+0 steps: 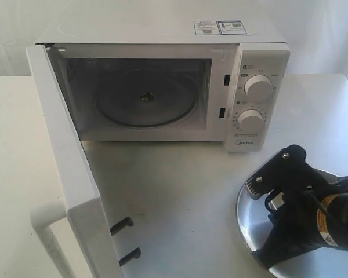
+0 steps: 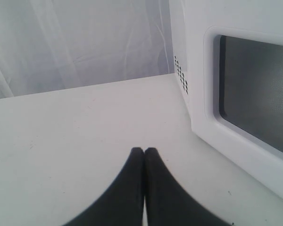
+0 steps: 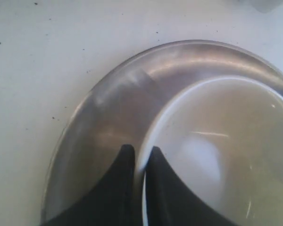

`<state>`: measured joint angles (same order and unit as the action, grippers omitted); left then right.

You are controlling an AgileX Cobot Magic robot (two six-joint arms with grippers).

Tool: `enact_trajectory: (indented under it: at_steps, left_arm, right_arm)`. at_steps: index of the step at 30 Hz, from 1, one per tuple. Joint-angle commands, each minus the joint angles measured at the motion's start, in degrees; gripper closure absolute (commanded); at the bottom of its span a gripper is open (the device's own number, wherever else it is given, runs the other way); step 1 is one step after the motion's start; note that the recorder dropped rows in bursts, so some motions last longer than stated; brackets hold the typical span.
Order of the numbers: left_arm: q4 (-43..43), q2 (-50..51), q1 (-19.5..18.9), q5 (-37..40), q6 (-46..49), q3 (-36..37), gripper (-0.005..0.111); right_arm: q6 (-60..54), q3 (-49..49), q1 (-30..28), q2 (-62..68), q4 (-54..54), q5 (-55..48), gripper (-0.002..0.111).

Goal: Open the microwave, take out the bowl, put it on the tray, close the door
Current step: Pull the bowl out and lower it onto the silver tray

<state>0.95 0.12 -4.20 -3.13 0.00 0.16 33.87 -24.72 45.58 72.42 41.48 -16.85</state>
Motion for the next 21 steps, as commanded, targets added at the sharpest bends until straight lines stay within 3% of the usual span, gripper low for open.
enact_trajectory:
  at_steps: [1,11,14,21]
  left_arm:
    - [-0.5,-0.1,0.0,-0.3,0.0,-0.2,0.107]
    - [-0.5,-0.1,0.0,-0.3,0.0,-0.2,0.107]
    - [-0.5,-0.1,0.0,-0.3,0.0,-0.2,0.107]
    - [-0.5,-0.1,0.0,-0.3,0.0,-0.2,0.107]
  right_arm:
    - [4.4,0.2,-1.7,4.5,4.4,1.3,0.108]
    - [16.5,0.2,-1.7,7.0,13.7,1.1,0.107]
    - [16.5,0.2,-1.7,7.0,13.7,0.5,0.097]
    - [21.8,-1.3,-1.7,6.7,17.3,3.2,0.059]
